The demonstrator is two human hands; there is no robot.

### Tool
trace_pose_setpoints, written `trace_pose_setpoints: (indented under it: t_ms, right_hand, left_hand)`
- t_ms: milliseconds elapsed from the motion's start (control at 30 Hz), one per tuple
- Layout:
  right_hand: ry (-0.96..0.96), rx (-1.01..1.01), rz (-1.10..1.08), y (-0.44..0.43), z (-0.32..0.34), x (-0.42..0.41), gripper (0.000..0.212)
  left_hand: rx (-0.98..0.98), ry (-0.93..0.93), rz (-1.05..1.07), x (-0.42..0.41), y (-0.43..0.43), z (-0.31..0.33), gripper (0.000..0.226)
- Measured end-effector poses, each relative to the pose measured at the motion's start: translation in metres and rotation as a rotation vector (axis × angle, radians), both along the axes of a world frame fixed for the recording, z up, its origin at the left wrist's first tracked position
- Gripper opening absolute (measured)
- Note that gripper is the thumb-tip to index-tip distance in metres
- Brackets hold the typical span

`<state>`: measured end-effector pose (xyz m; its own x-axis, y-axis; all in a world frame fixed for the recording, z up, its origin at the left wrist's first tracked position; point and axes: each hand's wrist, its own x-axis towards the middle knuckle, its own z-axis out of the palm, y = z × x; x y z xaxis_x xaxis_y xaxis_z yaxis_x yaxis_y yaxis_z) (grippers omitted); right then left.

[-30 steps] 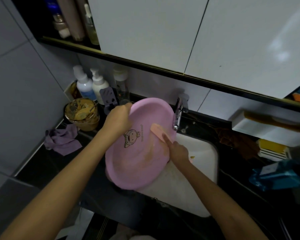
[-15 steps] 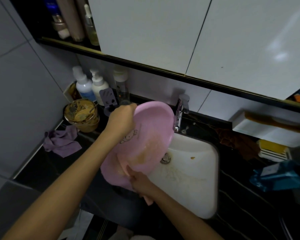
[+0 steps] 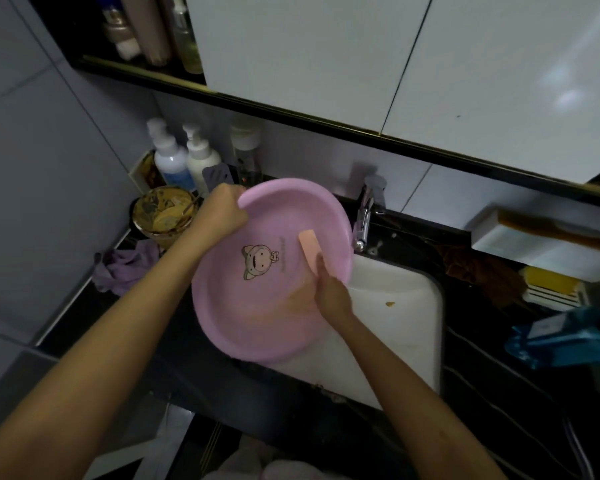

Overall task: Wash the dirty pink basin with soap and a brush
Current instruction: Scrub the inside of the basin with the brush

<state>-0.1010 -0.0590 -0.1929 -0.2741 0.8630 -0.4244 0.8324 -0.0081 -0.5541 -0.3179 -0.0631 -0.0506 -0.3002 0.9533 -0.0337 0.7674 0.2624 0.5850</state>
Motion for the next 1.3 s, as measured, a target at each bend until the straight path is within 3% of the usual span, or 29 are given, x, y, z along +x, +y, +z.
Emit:
trace_pose_setpoints:
  t_ms: [100, 200, 333, 433, 533, 633, 800, 933, 1000, 1100, 1200, 1300]
  right_hand:
    - [0.036, -0.057, 0.092, -0.007, 0.002, -0.020, 0.054]
    - [-0.050, -0.145, 0.256, -0.031, 0.003, -0.006, 0.055]
    - [-0.417, -0.342, 0.423, -0.038, 0.011, 0.049, 0.053]
    - [-0.604, -0.285, 0.290, -0.029, 0.012, 0.065, 0.046]
    - [-0.482, -0.164, 0.078, -0.017, 0.000, 0.050, 0.050]
    - [-0.308, -0.077, 0.049, -0.017, -0.013, 0.030, 0.053]
    - [-0.360, -0.082, 0.493, -0.064, -0.008, 0.036, 0.059]
    - [-0.539, -0.008, 0.282, -0.026, -0.014, 0.052, 0.056]
    - [-0.500, -0.005, 0.160, -0.011, -0.014, 0.042, 0.055]
    - [-0.321, -0.072, 0.340, -0.042, -0.018, 0.029, 0.061]
    - [-0.402, -0.106, 0.531, -0.059, -0.012, 0.055, 0.059]
    - [-0.517, -0.019, 0.291, -0.018, -0.020, 0.072, 0.055]
  left_hand:
    - [-0.088, -0.121, 0.073, -0.020, -0.009, -0.014, 0.021]
    - [-0.165, -0.254, 0.219, -0.028, -0.030, -0.037, 0.026]
    - [-0.126, -0.401, 0.305, -0.020, -0.040, -0.054, 0.029]
    - [-0.118, -0.557, 0.352, 0.003, -0.048, -0.077, 0.029]
    - [-0.130, -0.697, 0.442, 0.028, -0.067, -0.110, 0.037]
    - [-0.137, -0.790, 0.518, 0.041, -0.082, -0.130, 0.041]
    - [-0.130, -0.802, 0.550, 0.037, -0.082, -0.143, 0.041]
    - [-0.104, -0.817, 0.525, 0.038, -0.084, -0.146, 0.040]
    - [-0.081, -0.822, 0.509, 0.038, -0.085, -0.147, 0.039]
    - [-0.090, -0.837, 0.464, 0.036, -0.086, -0.145, 0.039]
    - [-0.168, -0.831, 0.328, 0.026, -0.089, -0.145, 0.045]
    - [-0.199, -0.744, 0.149, 0.017, -0.095, -0.146, 0.060]
